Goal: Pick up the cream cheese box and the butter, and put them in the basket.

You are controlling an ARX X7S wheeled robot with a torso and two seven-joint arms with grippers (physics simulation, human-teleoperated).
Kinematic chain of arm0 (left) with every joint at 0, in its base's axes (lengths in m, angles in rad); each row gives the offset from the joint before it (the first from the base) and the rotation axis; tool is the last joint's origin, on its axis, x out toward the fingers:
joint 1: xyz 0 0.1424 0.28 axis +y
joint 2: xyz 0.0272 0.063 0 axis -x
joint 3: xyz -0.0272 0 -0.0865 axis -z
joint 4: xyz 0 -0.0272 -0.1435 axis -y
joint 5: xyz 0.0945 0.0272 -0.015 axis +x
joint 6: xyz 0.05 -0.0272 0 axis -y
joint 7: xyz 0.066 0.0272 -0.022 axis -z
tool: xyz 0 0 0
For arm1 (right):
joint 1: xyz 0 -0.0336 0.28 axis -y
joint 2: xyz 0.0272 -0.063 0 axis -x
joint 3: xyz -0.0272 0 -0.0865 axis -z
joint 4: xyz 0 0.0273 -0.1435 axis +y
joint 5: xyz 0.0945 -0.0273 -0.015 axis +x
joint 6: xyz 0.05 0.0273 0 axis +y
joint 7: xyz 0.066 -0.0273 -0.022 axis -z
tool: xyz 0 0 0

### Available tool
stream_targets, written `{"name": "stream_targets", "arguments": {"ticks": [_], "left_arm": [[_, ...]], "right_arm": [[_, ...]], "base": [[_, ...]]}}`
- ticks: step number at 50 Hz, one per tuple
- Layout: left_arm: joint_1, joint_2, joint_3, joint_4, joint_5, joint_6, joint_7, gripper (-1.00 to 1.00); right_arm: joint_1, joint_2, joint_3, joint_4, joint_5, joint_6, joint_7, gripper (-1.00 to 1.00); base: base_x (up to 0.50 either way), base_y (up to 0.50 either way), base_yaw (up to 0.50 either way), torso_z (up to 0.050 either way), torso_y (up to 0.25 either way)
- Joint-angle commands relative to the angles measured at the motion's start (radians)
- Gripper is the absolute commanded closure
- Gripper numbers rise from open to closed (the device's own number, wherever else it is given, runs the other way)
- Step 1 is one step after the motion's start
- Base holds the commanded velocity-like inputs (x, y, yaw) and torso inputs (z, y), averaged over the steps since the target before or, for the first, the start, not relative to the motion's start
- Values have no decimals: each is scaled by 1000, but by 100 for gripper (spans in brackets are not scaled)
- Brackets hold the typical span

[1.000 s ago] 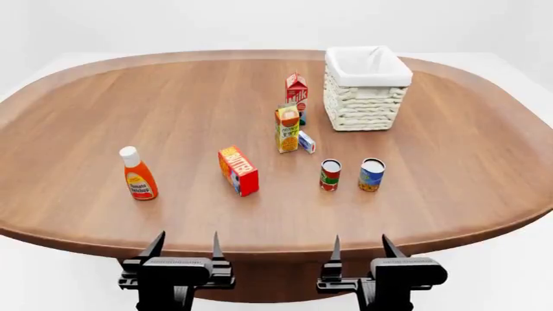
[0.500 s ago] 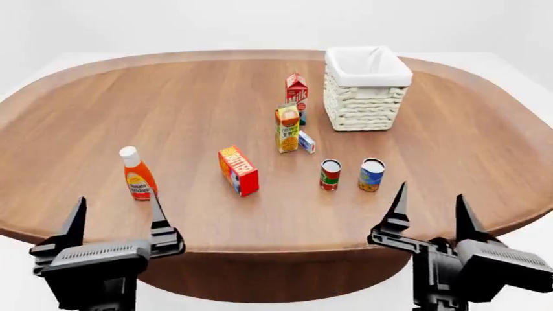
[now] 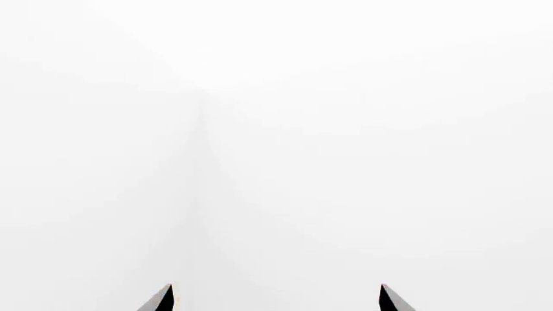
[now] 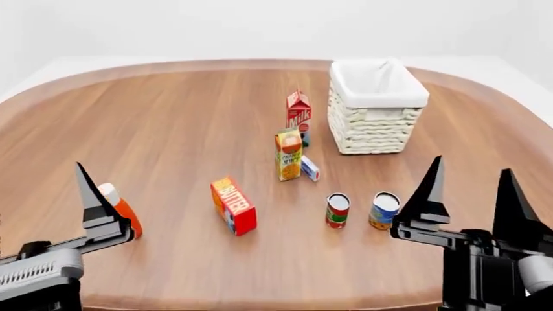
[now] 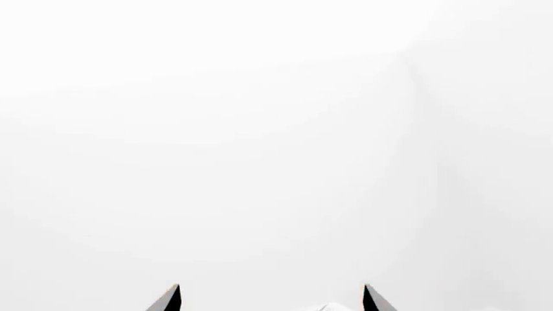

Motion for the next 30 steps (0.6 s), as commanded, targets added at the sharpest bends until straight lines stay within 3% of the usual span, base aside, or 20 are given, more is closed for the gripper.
{"name": "stream_targets", "arguments": {"ticks": [1, 30], "left_arm": [[11, 3, -24, 41, 6, -1, 6, -100], [26, -22, -12, 83, -8, -6, -8, -100]], "right_arm": [[-20, 11, -18, -60, -8, 18, -22, -100], [-40, 46, -77, -108, -16, 48, -20, -100]], "base": [[500, 0, 0, 0, 0], [500, -8, 0, 0, 0]]}}
